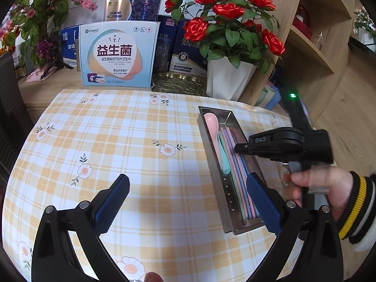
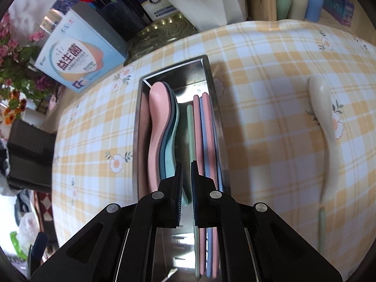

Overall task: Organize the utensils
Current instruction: 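Lower the pink chopstick into the steel tray and open right gripper, then move left gripper to the remaining green chopstick and close on it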

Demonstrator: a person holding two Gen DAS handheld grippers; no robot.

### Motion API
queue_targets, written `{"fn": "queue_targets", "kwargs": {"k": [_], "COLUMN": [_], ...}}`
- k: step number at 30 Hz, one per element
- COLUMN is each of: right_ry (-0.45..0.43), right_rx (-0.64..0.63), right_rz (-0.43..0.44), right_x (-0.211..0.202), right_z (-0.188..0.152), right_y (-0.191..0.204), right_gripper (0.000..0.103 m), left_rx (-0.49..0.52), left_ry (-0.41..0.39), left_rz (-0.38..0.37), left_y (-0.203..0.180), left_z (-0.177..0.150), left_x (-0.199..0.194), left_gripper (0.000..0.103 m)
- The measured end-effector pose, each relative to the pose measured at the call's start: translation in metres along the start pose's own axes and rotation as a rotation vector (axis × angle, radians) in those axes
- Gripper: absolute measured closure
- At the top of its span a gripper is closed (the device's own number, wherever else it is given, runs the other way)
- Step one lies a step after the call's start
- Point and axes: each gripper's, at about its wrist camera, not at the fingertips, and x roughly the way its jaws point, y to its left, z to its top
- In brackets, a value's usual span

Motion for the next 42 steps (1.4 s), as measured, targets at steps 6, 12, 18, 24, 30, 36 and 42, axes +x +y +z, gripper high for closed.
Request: {"fn": "queue_targets", "kwargs": {"k": [6,12,18,24,30,36,42], "right_ry": [-0.12,-0.265,-0.345,-0.385,-0.446,-0.499,-0.489], "right_rx": [-0.146,-0.163,-0.117,-0.126,-0.223,-0.18,-0.137], "right_rz": [0.065,0.103,0.048,-0.067,-0.131,-0.112,-0.093], "right_x": [-0.048,-0.1,-0.123,-0.127,-0.132,-0.141,-0.137], "right_z": [-0.012,-0.038,-0.073,-0.101,-0.117,-0.128,-0.129], "right_y": [-0.007,-0.057,-0.133,-0.193,-0.209,-0.229,-0.237], "right_gripper": [0.087,0.046,0.046,0.046,0.046,0.046,0.046], "left_rx": [0.013,0.049,0.088,0.089,0.112,0.165,0.144], "left_ry": [0.011,0.01,0.045,0.119,0.209,0.284,0.332], "left_rz": [0.018,0.075,0.094,0.035,-0.043,-0.083,-0.067], "left_y": [-0.022,-0.054,-0.098,-0.141,-0.188,-0.225,-0.239], "left_z": [0.003,-0.003,-0.014,-0.031,-0.056,-0.081,-0.09], "left_x": [-0.001,-0.001,0.008,0.027,0.051,0.072,0.092], "left_gripper": [0.006,0.006,0.02,0.036,0.058,0.068,0.068]}}
